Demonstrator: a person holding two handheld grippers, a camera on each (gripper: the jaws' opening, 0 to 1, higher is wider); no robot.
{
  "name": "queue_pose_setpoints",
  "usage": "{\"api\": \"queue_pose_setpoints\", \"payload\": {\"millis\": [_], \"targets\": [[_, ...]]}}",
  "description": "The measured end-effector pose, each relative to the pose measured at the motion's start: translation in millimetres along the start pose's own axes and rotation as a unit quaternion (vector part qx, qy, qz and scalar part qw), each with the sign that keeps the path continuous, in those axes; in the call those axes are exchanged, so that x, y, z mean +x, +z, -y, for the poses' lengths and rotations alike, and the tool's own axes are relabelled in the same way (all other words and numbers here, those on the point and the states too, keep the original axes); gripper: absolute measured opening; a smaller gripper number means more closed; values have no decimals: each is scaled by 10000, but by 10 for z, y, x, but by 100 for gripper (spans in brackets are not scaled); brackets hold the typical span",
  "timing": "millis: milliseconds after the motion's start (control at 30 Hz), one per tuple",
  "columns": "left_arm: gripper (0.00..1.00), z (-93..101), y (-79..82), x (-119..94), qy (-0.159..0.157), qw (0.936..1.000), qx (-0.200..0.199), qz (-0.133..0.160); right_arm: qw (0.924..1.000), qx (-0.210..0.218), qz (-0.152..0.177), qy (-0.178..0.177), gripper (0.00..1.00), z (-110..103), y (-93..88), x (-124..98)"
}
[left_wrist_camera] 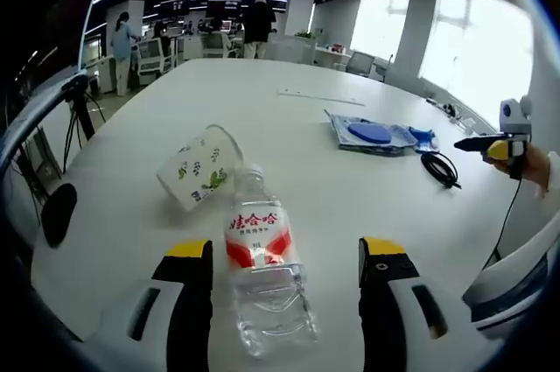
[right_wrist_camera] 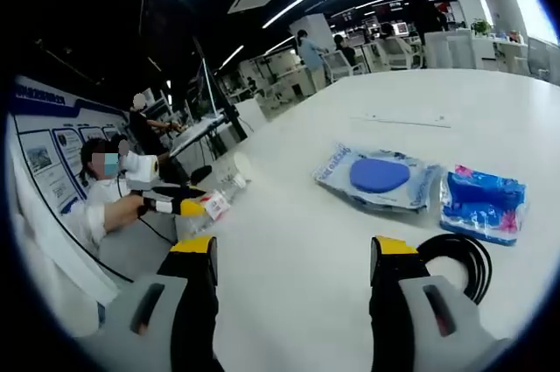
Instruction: Arrange the tabletop items into an orderly group along one side of the table until the central work area is clear of visible clutter.
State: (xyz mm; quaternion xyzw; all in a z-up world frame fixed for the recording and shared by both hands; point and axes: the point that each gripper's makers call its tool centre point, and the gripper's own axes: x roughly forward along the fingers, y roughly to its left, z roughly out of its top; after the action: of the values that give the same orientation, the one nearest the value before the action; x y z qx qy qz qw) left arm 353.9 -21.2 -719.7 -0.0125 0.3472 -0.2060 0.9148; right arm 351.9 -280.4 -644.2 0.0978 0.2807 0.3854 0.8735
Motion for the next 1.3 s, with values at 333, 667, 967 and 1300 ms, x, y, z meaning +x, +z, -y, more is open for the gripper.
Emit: {"api": "queue_pose_setpoints", "payload": {"millis": [333,667,967,1300], "targets": [[69,-86,-15,-34,86,9999,89,-18,9969,-178,-185,745,64,-414,415,707],[68,-170,-5,-62,174,9998,40,-1,9887,-439,-427,1368,58,-897,782,1492],[65,-181,-60,-38,130,9998,141,-113,9802,-430,-1220,1496,55,-931,518,1996],[63,-168,-61,-26,60,9998,163,-118,9731,-405,-1543,1664,53,-1051,465,2480]]}}
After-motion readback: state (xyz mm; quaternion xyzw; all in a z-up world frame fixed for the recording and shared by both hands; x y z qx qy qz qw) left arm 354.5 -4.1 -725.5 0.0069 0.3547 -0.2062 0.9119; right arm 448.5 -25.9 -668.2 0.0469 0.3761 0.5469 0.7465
